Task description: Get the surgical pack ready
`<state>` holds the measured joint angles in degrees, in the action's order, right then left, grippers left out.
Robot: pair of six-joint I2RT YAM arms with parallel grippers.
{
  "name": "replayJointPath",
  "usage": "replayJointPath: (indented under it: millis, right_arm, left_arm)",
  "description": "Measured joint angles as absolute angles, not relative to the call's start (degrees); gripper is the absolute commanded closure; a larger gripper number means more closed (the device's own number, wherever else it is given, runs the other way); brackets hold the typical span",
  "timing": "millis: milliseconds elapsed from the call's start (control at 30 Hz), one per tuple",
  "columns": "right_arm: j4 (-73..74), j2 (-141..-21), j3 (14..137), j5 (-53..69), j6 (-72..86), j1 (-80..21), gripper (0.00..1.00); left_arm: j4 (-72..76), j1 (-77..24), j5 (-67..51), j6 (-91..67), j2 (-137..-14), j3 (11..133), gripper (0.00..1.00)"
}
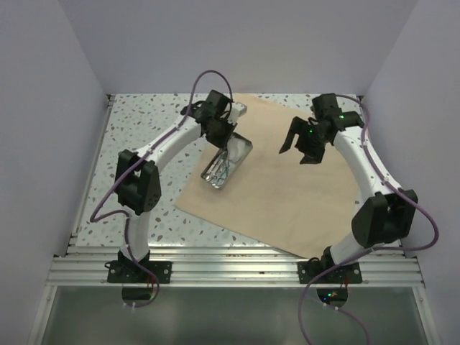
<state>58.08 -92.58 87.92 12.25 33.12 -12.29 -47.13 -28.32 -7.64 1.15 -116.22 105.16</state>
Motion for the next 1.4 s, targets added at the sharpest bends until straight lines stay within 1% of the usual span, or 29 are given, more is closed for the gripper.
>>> replayJointPath:
  millis: [133,267,467,633,700,733,867,967,1033,1200,1300,1333,1367,1400]
  right_arm:
    - [60.8,-83.8,82.7,9.3,32.7,-3.4,0.19]
    - [64.1,-78.7,78.2,6.8,31.8,2.9,0.20]
    - [65.5,-76.8,72.2,6.7,31.4,4.2,0.23]
    - [65.6,-76.9,71.6,7.1,30.8,4.2,0.23]
    - [65.5,-77.1,71.6,7.1,30.7,4.2,0.22]
    - [65.5,-77.3,71.6,7.1,30.6,4.2,0.22]
    - [64.7,-79.0,71.0,7.3,30.6,4.2,0.22]
    - [64.2,-81.3,71.0,7.5,30.6,4.2,0.21]
    - [63.9,-82.9,71.0,7.5,30.5,4.2,0.21]
    - [63.1,-87.2,71.7,7.4,30.3,4.2,0.23]
    - [61.3,-90.8,71.7,7.3,30.1,4.2,0.29]
    - [60.7,-92.1,71.7,7.4,29.9,4.2,0.37]
    - [60.0,-93.4,71.7,7.4,29.8,4.2,0.41]
    - [59.5,-94.5,71.7,7.5,29.7,4.2,0.45]
  left_arm:
    - [-47.6,-34.6,-9.3,2.1,-118.9,110.1,1.00]
    - [-47.3,-37.6,-10.5,2.4,-124.3,115.8,1.00]
    - [-47.4,-40.7,-11.2,2.0,-133.3,121.4,1.00]
    - [-48.1,-43.3,-11.3,1.8,-137.8,122.1,1.00]
    - [-48.8,-43.8,-11.3,1.5,-138.6,122.1,0.92]
    - [-49.0,-43.9,-11.3,1.5,-138.8,122.1,0.85]
    - [-49.0,-43.6,-11.7,1.0,-139.0,122.2,0.72]
    - [-48.9,-43.5,-11.8,0.9,-139.0,122.6,0.66]
    - [-49.0,-43.1,-11.8,0.4,-139.0,123.1,0.65]
    - [-48.9,-42.1,-11.2,-0.8,-138.3,123.4,0.66]
    - [-47.6,-39.9,-9.6,-1.4,-133.9,118.5,0.73]
    - [-47.1,-38.6,-9.2,-1.6,-131.5,115.8,0.76]
    - [-46.4,-36.9,-8.9,-2.0,-128.6,112.6,0.86]
    - [-46.3,-35.1,-8.7,-2.3,-125.8,109.8,0.91]
